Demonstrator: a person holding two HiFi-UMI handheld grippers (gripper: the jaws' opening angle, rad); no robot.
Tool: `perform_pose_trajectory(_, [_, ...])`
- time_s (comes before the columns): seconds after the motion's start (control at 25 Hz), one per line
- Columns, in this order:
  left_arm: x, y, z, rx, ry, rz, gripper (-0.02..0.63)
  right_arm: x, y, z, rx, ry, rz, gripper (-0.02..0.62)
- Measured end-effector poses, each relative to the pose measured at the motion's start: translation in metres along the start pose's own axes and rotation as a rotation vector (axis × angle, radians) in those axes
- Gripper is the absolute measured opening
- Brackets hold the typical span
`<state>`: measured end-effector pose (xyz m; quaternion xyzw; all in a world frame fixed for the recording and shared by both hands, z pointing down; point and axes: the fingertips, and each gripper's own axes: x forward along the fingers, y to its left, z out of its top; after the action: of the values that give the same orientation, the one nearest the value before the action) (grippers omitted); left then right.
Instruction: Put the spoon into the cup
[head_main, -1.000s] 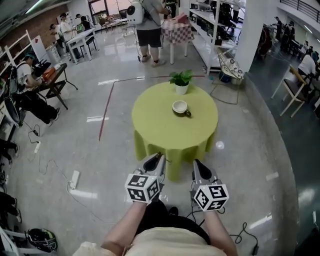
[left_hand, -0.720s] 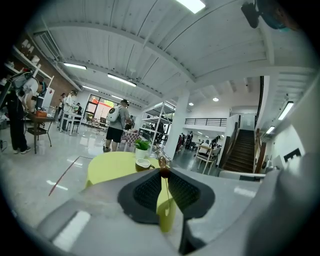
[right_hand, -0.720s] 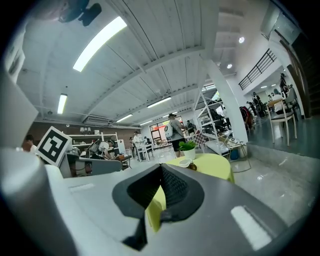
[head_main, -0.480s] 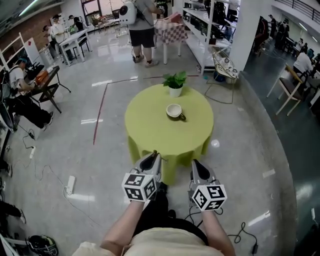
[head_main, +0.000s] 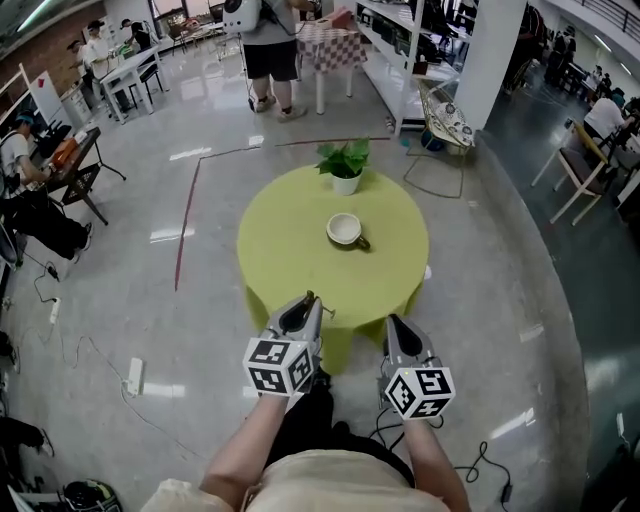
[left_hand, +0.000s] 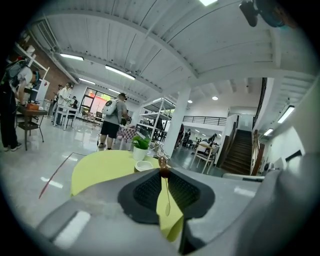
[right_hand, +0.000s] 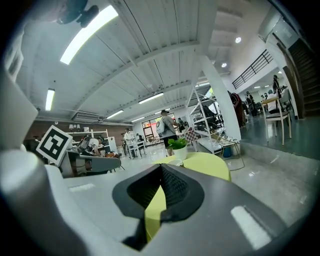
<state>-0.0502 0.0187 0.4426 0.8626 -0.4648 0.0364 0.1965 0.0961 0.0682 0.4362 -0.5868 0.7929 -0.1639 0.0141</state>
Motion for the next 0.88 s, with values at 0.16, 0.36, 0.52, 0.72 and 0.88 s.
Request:
perform_pose_trajectory(0.16, [0.027,0.016,0.006,-0.004,0.012,-0.01,0.043,0.03,-0.009,0.004,0.005,0.006,-0.01,0.0])
perform_pose_trajectory(0.36, [0.054,0.036,0.018,-0.009,0.022,-0.026,0.043,0.063,-0.013,0.005,0.009,0.027,-0.021,0.0])
perform_pose_trajectory(0.52, [0.071,0.047,0.025,-0.011,0.035,-0.044,0.043,0.082,-0.015,0.006,0.01,0.043,-0.033,0.0])
perform_pose_trajectory(0.72, [0.092,0.06,0.033,-0.016,0.043,-0.066,0.043,0.103,-0.02,0.006,0.014,0.059,-0.056,0.0])
perform_pose_trajectory(0.88, [0.105,0.071,0.037,-0.023,0.047,-0.081,0.043,0.118,-0.022,0.005,0.022,0.062,-0.077,0.0])
